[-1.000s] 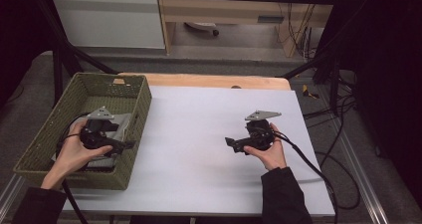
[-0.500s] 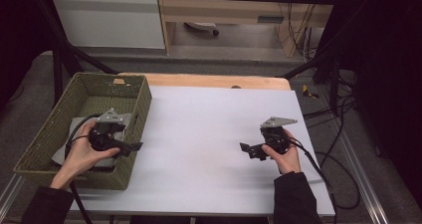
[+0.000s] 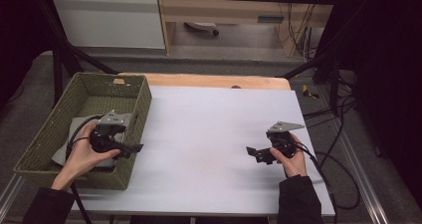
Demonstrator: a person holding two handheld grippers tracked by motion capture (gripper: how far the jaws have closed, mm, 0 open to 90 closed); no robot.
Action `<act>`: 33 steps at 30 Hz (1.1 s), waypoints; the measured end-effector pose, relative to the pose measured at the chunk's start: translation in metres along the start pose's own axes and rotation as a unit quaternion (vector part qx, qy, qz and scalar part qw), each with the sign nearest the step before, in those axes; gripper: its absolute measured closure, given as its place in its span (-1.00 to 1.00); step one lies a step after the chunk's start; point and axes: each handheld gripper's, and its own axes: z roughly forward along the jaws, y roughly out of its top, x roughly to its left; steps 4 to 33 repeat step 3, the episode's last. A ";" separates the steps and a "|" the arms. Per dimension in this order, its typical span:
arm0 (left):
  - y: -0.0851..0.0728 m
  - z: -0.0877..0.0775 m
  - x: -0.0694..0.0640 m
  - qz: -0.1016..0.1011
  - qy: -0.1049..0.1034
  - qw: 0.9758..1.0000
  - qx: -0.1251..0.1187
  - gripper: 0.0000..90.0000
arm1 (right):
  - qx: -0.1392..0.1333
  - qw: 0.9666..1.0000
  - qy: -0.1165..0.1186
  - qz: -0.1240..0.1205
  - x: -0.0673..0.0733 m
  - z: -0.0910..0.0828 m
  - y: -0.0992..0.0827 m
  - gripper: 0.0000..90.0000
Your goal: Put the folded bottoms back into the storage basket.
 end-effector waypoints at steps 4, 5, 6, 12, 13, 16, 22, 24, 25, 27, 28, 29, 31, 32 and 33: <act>0.000 0.000 0.000 0.001 -0.001 1.000 -0.001 -0.91 | -0.001 1.000 -0.001 0.000 -0.001 0.000 -0.001 -0.97; 0.000 0.000 0.000 0.001 -0.001 1.000 -0.001 -0.91 | -0.001 1.000 -0.001 0.000 -0.001 0.000 -0.001 -0.97; 0.000 0.000 0.000 0.001 -0.001 1.000 -0.001 -0.91 | -0.001 1.000 -0.001 0.000 -0.001 0.000 -0.001 -0.97; 0.000 0.000 0.000 0.001 -0.001 1.000 -0.001 -0.91 | -0.001 1.000 -0.001 0.000 -0.001 0.000 -0.001 -0.97; 0.000 0.000 0.000 0.001 -0.001 1.000 -0.001 -0.91 | -0.001 1.000 -0.001 0.000 -0.001 0.000 -0.001 -0.97; 0.000 0.000 0.000 0.001 -0.001 1.000 -0.001 -0.91 | -0.001 1.000 -0.001 0.000 -0.001 0.000 -0.001 -0.97; 0.000 0.000 0.000 0.001 -0.001 1.000 -0.001 -0.91 | -0.001 1.000 -0.001 0.000 -0.001 0.000 -0.001 -0.97; 0.000 0.000 0.000 0.001 -0.001 1.000 -0.001 -0.91 | -0.001 1.000 -0.001 0.000 -0.001 0.000 -0.001 -0.97; 0.000 0.000 0.000 0.001 -0.001 1.000 -0.001 -0.91 | -0.001 1.000 -0.001 0.000 -0.001 0.000 -0.001 -0.97; 0.000 0.000 0.000 0.001 -0.001 1.000 -0.001 -0.91 | -0.001 1.000 -0.001 0.000 -0.001 0.000 -0.001 -0.97; 0.000 0.000 0.000 0.001 -0.001 1.000 -0.001 -0.91 | -0.001 1.000 -0.001 0.000 -0.001 0.000 -0.001 -0.97; 0.000 0.000 0.000 0.001 -0.001 1.000 -0.001 -0.91 | -0.001 1.000 -0.001 0.000 -0.001 0.000 -0.001 -0.97; 0.000 0.000 0.000 0.001 -0.001 1.000 -0.001 -0.91 | -0.001 1.000 -0.001 0.000 -0.001 0.000 -0.001 -0.97; 0.000 0.000 0.000 0.001 -0.001 1.000 -0.001 -0.91 | -0.001 1.000 -0.001 0.000 -0.001 0.000 -0.001 -0.97; 0.000 0.000 0.000 0.001 -0.001 1.000 -0.001 -0.91 | -0.001 1.000 -0.001 0.000 -0.001 0.000 -0.001 -0.97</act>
